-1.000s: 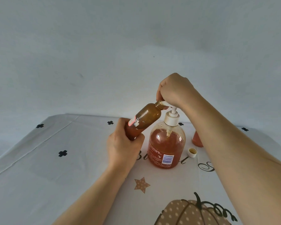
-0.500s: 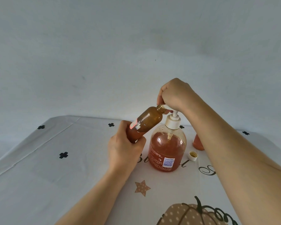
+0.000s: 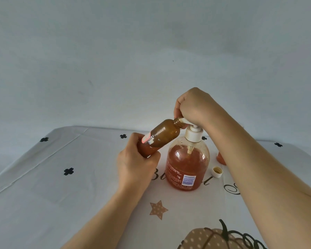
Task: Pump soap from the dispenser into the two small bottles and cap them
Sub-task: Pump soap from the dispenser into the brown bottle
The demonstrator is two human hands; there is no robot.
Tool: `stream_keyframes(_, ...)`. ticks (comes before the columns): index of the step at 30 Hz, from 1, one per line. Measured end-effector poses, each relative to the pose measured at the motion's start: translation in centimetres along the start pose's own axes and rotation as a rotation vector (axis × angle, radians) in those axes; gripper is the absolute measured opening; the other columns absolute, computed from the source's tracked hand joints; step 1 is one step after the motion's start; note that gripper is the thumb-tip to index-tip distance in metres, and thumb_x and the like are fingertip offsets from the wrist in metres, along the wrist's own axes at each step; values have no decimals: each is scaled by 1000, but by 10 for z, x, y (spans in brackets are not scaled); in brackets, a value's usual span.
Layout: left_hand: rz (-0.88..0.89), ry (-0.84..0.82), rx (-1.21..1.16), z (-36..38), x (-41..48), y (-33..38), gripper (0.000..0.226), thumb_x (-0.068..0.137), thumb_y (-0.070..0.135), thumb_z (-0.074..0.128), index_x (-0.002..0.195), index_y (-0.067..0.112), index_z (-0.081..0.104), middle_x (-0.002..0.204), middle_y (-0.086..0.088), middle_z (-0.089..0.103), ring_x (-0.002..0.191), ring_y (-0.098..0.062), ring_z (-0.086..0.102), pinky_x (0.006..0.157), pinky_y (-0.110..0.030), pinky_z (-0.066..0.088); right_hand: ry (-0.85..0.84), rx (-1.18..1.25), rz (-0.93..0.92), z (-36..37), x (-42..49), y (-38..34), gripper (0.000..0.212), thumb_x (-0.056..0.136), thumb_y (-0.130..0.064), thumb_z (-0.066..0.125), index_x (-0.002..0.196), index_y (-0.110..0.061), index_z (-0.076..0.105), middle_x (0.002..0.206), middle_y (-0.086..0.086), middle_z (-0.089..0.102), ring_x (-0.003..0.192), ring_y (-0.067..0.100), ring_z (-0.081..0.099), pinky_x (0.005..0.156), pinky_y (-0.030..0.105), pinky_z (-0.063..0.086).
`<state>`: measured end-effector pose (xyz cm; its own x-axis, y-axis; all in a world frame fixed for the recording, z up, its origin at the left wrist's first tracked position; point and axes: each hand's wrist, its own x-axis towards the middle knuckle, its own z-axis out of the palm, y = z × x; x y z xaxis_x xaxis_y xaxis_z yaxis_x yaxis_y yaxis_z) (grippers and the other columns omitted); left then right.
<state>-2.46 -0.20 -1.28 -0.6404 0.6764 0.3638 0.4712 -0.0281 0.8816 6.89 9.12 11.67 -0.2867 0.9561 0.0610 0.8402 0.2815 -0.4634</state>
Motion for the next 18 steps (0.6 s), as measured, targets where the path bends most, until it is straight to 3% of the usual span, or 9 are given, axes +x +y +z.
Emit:
stream_keyframes(4,-24,-10,20,-1,-1,1,23,68,7,67,77,22,51,53,6,53,58,0,53,48,-12,38,7,2,3,4,-1,4,30,81,3,48,96,-3,73,100,16,71,98,34,66,91,43,55)
stream_keyframes(8,-24,-23,17,-1,0,1,23,70,8,67,80,22,53,55,6,55,57,1,53,44,-14,36,55,10,2,4,-1,3,31,81,1,45,92,-7,73,95,11,71,90,30,65,88,43,57)
stream_keyframes(15,26,-29,-10,0,-3,5,30,73,11,68,92,28,53,64,10,60,59,-7,57,55,-27,47,163,50,-47,-11,-9,-4,23,82,0,53,87,-12,73,93,6,72,89,27,67,88,42,57)
stream_keyframes(18,28,-25,-11,0,-3,5,29,73,12,68,92,28,53,64,10,60,59,-8,58,56,-30,50,165,74,-56,-11,-11,-3,33,84,3,50,70,-19,69,92,5,72,91,27,67,88,44,57)
